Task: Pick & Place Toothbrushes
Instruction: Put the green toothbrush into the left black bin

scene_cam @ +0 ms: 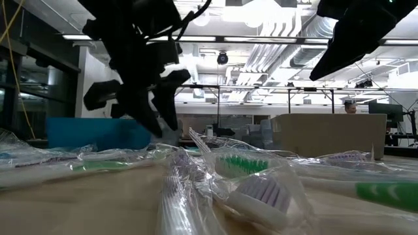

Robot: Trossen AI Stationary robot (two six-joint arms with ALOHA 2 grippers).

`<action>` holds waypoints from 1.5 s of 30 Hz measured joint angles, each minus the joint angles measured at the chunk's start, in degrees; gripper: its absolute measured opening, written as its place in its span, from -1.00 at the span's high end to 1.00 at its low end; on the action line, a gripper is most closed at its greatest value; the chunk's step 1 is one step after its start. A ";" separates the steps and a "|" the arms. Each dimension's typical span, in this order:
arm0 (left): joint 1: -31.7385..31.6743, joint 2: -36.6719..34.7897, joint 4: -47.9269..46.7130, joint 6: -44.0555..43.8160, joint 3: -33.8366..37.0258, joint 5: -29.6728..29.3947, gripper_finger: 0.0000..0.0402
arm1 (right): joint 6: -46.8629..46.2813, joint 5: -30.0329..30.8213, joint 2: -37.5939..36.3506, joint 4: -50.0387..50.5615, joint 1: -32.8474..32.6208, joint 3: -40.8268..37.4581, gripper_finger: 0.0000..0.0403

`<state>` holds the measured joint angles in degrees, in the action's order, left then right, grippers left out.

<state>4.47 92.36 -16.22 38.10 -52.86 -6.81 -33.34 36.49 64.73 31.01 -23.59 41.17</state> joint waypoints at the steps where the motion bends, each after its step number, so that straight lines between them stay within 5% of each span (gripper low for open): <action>1: 0.00 0.88 0.83 0.81 -0.08 0.00 0.18 | -0.03 -0.56 0.00 -0.02 0.00 0.00 -0.12; 13: -1.54 6.54 8.68 2.59 -0.45 0.54 0.07 | -1.32 -2.45 0.00 -0.80 -0.02 0.00 -0.12; 19: -4.65 8.05 8.76 2.18 -1.98 6.57 0.09 | -1.34 -2.61 0.00 -1.18 -0.02 -0.01 -0.12; 25: -6.08 10.17 9.17 2.18 -2.09 13.93 0.26 | -1.27 -3.43 0.00 -1.25 -0.02 -0.02 -0.12; 34: -5.98 11.65 9.33 1.93 -2.21 14.23 0.54 | -1.28 -3.44 0.00 -1.28 -0.02 -0.02 -0.12; 40: -5.95 11.70 8.97 1.95 -2.14 14.50 0.94 | -1.52 -3.46 0.00 -1.33 -0.02 -0.02 -0.12; 45: -5.95 11.26 8.96 2.04 -2.31 14.90 0.98 | -1.56 -3.47 0.00 -1.56 -0.02 -0.02 -0.12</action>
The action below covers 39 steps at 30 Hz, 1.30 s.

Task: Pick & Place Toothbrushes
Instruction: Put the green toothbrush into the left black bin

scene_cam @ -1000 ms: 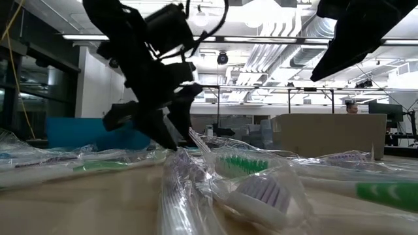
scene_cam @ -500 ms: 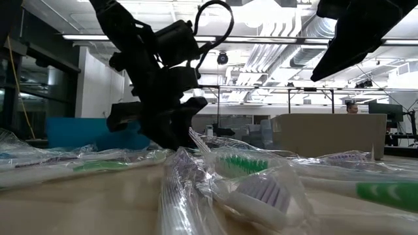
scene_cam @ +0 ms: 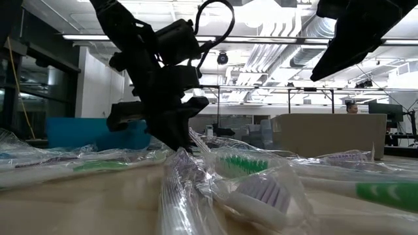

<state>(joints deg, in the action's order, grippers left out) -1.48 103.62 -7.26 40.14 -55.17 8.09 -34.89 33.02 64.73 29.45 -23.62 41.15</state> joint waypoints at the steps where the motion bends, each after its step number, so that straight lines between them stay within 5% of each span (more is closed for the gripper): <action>1: 0.00 -0.18 -0.64 -0.02 -0.29 0.16 0.99 | -0.01 -0.01 0.00 -0.02 -0.01 0.00 -0.12; 11: 0.00 -4.31 -18.31 5.52 -11.40 -1.63 1.00 | 0.02 0.01 0.00 -0.22 0.00 0.00 -0.12; 17: -0.61 -4.64 -36.91 13.40 -23.62 -11.83 1.00 | 0.49 0.05 0.00 -0.24 0.00 0.00 -0.12; 25: -11.91 -6.79 -47.97 25.55 -28.55 -14.37 1.00 | 4.96 3.45 0.00 -2.54 0.58 -0.02 -0.12; 39: -42.94 -12.30 -51.45 44.45 -28.56 8.17 1.00 | 4.70 2.90 0.00 -2.71 1.66 -0.04 -0.12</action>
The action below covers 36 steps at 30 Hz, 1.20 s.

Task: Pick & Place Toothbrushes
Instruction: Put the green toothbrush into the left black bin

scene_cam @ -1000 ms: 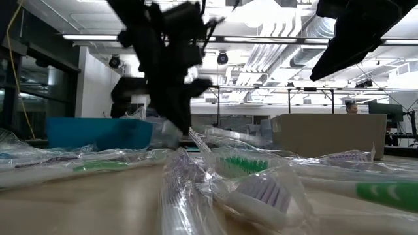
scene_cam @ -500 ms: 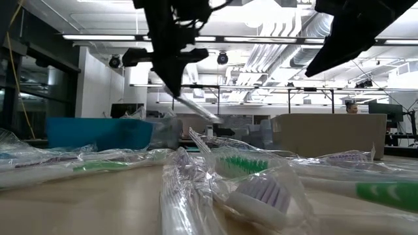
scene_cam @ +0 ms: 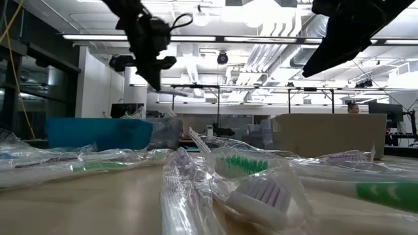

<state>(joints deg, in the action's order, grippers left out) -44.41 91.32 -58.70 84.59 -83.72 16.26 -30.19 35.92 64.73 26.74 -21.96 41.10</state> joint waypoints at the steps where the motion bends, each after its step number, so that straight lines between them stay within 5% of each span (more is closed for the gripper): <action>1: -1.44 0.10 -0.63 0.64 0.00 0.11 1.00 | -0.03 0.07 0.00 0.01 0.00 0.00 -0.12; 8: -6.83 0.47 -2.34 3.83 0.00 1.21 1.00 | -1.37 2.55 0.00 0.00 0.00 0.02 -0.12; 22: -6.59 9.89 -0.69 18.62 0.04 -1.82 1.00 | -1.73 6.20 0.00 -4.57 0.00 0.02 -0.12; 36: -6.59 12.63 7.64 24.14 0.04 -5.53 1.00 | -3.22 10.65 0.00 -5.65 0.00 0.02 -0.12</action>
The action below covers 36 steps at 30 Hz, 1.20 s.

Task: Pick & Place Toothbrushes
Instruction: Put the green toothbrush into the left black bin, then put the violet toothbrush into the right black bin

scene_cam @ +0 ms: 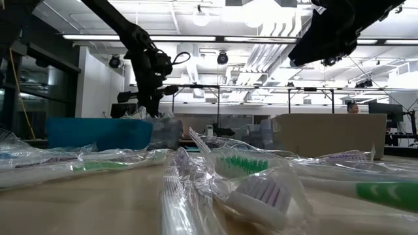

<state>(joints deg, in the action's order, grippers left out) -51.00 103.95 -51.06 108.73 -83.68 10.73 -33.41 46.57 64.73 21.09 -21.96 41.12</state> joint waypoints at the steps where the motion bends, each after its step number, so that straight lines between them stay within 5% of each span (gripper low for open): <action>1: 0.00 0.02 0.29 0.26 0.00 0.03 1.00 | 0.00 -0.01 0.00 0.03 0.00 0.00 -0.12; 13: 0.00 0.03 0.50 -0.97 0.00 -0.14 0.94 | 0.04 -0.25 0.00 0.08 0.00 0.00 -0.12; 23: 0.01 0.03 0.98 -3.32 0.00 -1.53 0.41 | 0.02 -1.73 0.00 0.08 0.00 0.00 -0.12; 30: 1.68 -1.40 0.81 -18.10 -1.88 -7.76 0.30 | -0.95 -1.78 0.00 0.10 0.00 0.01 -0.12; 36: 4.36 -5.70 -1.01 -30.91 -3.19 -2.50 0.30 | -2.10 -2.76 0.00 0.10 0.00 0.04 -0.12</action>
<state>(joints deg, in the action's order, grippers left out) -46.65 98.25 -52.08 77.82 -86.87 8.23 -35.50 43.81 64.73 21.19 -21.96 41.17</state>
